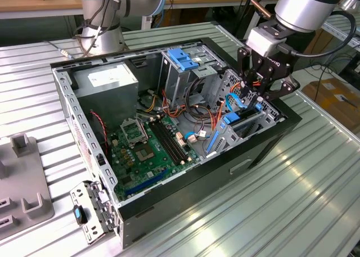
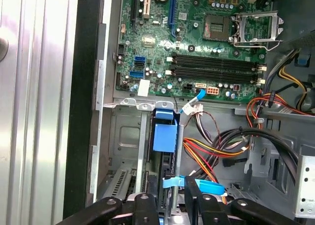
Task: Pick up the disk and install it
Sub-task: 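Insert the first disk wire, then insert the second disk wire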
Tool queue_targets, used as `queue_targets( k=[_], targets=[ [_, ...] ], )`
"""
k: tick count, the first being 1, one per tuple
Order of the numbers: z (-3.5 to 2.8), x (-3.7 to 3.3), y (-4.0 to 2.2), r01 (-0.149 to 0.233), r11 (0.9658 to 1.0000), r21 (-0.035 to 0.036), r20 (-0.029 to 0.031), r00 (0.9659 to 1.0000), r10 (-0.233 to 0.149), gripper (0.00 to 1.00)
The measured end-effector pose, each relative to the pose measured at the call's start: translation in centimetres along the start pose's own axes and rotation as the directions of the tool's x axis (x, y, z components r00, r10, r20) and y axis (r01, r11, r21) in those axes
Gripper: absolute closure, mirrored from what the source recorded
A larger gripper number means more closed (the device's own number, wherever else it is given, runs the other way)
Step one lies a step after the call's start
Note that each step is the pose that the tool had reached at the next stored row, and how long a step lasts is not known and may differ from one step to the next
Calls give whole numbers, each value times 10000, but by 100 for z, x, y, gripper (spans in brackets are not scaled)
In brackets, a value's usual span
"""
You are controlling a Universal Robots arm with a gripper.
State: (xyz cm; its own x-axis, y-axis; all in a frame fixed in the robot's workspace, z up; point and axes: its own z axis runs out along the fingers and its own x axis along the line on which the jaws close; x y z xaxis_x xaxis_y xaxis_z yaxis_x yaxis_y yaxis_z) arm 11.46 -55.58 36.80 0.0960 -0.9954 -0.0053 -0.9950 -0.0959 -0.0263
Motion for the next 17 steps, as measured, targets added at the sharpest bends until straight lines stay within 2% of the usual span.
queue_targets(
  k=[17],
  targets=[
    [0, 0, 0, -1, 9999, -141, 13, 10000, 1, 64]
  ],
)
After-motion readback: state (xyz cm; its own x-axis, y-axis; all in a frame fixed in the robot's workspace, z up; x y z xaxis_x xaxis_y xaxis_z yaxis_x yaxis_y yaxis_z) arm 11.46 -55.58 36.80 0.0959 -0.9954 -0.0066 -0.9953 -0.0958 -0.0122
